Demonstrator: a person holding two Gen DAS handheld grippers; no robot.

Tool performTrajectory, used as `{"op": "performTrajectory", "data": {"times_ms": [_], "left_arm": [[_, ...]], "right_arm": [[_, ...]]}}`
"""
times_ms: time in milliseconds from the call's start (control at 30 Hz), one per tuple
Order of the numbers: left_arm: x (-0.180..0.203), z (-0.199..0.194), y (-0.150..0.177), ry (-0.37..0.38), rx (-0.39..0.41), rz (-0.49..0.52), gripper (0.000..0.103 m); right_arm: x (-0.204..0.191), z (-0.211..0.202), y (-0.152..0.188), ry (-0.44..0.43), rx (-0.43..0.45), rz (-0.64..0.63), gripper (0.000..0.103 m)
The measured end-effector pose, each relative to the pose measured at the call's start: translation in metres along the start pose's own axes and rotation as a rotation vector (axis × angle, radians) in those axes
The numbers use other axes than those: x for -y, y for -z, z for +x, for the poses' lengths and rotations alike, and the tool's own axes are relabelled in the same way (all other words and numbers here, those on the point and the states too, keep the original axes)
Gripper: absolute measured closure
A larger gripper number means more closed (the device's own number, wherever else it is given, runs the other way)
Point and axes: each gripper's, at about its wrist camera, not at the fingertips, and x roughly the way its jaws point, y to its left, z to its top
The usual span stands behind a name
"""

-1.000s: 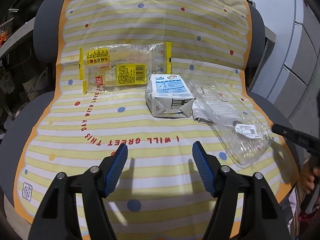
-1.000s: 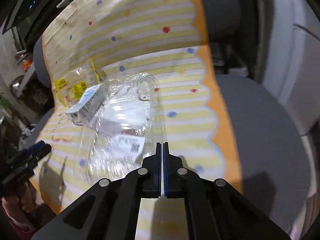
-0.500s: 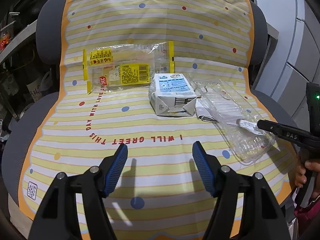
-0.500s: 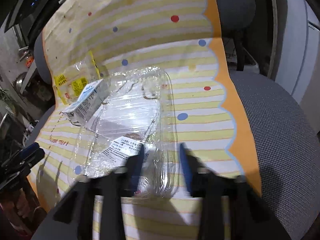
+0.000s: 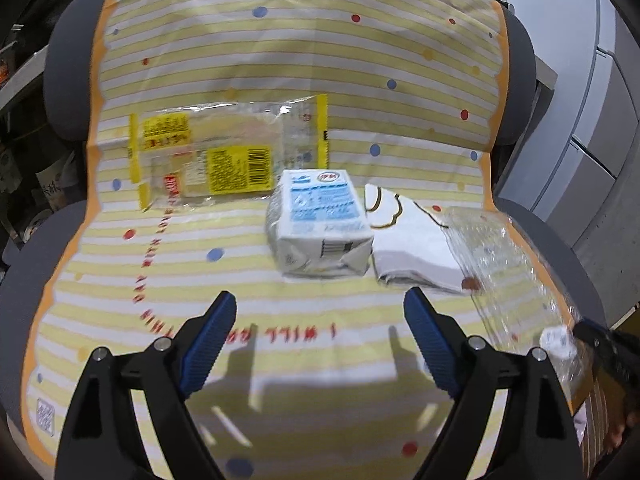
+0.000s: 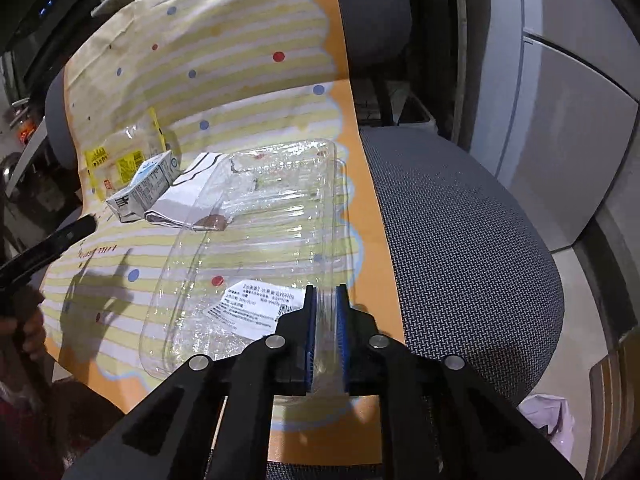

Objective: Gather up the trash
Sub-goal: 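Grasp the clear plastic tray rim with the right gripper, then grasp the white milk carton with the left gripper while the right gripper holds the tray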

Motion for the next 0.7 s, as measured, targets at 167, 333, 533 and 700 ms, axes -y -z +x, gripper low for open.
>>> {"op": "performTrajectory", "data": {"times_ms": [167, 333, 533, 700], "left_arm": [[0.006, 0.03, -0.02, -0.024, -0.029, -0.016, 0.013], [0.007, 0.056, -0.038, -0.031, -0.06, -0.026, 0.013], [0.001, 0.076, -0.043, -0.011, -0.11, -0.058, 0.026], [0.003, 0.049, -0.029, -0.002, -0.045, -0.04, 0.028]], "right_arm": [[-0.001, -0.019, -0.003, -0.03, 0.1, 0.043, 0.051], [-0.001, -0.03, -0.002, -0.061, 0.133, 0.052, 0.051], [-0.005, -0.036, 0.002, -0.041, 0.137, 0.025, 0.051], [-0.007, -0.042, 0.01, -0.027, 0.13, 0.021, 0.051]]}}
